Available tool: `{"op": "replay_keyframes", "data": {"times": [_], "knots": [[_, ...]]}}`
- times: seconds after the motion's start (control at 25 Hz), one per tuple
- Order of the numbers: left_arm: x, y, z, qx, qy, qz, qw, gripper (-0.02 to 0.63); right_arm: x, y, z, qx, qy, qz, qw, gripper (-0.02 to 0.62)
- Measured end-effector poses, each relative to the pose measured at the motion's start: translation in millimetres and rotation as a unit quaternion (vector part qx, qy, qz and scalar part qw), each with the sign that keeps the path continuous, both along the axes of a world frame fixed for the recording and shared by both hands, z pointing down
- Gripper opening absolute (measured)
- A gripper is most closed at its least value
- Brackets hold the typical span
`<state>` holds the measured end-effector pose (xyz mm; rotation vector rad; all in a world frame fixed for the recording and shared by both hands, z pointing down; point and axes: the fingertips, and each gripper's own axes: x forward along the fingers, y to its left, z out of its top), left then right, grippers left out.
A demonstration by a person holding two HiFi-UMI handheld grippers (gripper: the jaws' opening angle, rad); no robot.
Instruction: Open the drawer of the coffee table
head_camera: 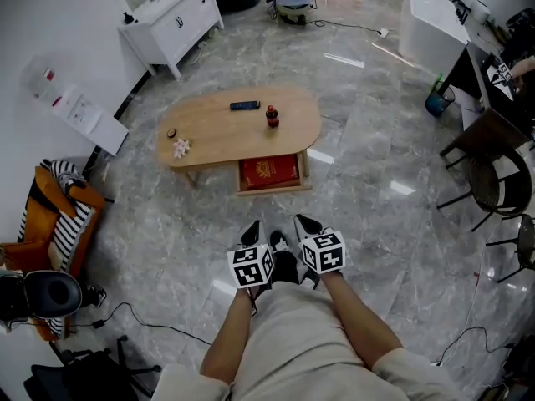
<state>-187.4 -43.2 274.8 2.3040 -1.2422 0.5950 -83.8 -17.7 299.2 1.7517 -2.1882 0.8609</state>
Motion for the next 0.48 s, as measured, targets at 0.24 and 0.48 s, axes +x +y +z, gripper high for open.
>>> {"op": "replay_keyframes", "data": {"times": [0.24, 0.48], "knots": [[4, 11, 6, -0.009, 0.002, 0.006, 0.9999, 0.012, 2, 8, 2, -0.005, 0.007, -0.003, 1.000, 0.015], [15, 9, 5, -0.004, 0.009, 0.009, 0.9999, 0.012, 14, 11, 3, -0.001, 0.008, 0.001, 1.000, 0.015]]}}
